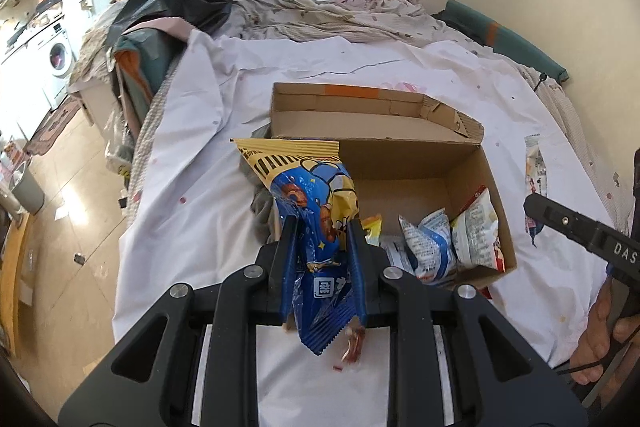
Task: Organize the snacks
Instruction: 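Lower the blue chip bag and stick packet into the box, open both grippers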
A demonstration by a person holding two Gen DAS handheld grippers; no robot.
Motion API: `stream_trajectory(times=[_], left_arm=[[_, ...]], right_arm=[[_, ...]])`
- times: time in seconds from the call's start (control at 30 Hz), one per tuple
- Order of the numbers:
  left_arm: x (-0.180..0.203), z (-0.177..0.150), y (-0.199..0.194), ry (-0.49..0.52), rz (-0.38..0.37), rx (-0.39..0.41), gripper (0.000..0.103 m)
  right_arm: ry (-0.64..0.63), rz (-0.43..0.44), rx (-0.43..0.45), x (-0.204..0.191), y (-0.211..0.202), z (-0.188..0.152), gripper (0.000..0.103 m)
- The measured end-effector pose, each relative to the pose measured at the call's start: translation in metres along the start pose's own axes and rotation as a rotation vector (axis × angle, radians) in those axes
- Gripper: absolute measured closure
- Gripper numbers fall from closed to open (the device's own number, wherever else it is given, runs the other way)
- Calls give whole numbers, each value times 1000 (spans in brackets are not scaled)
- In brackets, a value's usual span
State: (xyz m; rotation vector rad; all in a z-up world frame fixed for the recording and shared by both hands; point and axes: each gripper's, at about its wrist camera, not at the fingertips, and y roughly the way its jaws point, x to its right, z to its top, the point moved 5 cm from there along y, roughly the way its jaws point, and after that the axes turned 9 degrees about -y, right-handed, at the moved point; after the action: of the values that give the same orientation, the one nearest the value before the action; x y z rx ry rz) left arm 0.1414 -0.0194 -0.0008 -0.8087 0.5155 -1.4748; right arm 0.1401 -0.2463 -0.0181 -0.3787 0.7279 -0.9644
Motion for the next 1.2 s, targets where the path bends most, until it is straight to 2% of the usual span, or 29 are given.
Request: stream_trajectory(times=[0.13,0.23,0.27,0.43,0.57,0.67,0.83,1.03,1.13,1.2], left_arm=[[-1,-5,17,11,-32,11,83],[-8,-10,32,-35,-24,-39,83],[-8,-11,37,-57,-48,-66,83],[-2,-11,50,-50,-58,-94,83],[4,-15,56,-70,-89,-141,82],[8,-20,58,-53,-85,-156,81],[9,-27,63,-39,-73,-183,81],[9,-29,63,-37,-76,-185,80],[10,-29,63,-28,-63,-177,76],[10,-29,62,-28,-63,-175,68]], right_arm=[[30,-30,-28,15,15,1,83],[68,-34,-66,24,28,-8,83],[77,-36,-78,25,32,-11,83],[105,6,-176,23,63,-24,83],[75,41,-228,10,78,-34,83],[70,55,-264,5,85,-42,82],[68,64,-276,2,87,-45,82],[123,77,-266,9,86,-45,79],[145,76,-257,12,85,-43,69],[168,86,-241,15,82,-42,42]])
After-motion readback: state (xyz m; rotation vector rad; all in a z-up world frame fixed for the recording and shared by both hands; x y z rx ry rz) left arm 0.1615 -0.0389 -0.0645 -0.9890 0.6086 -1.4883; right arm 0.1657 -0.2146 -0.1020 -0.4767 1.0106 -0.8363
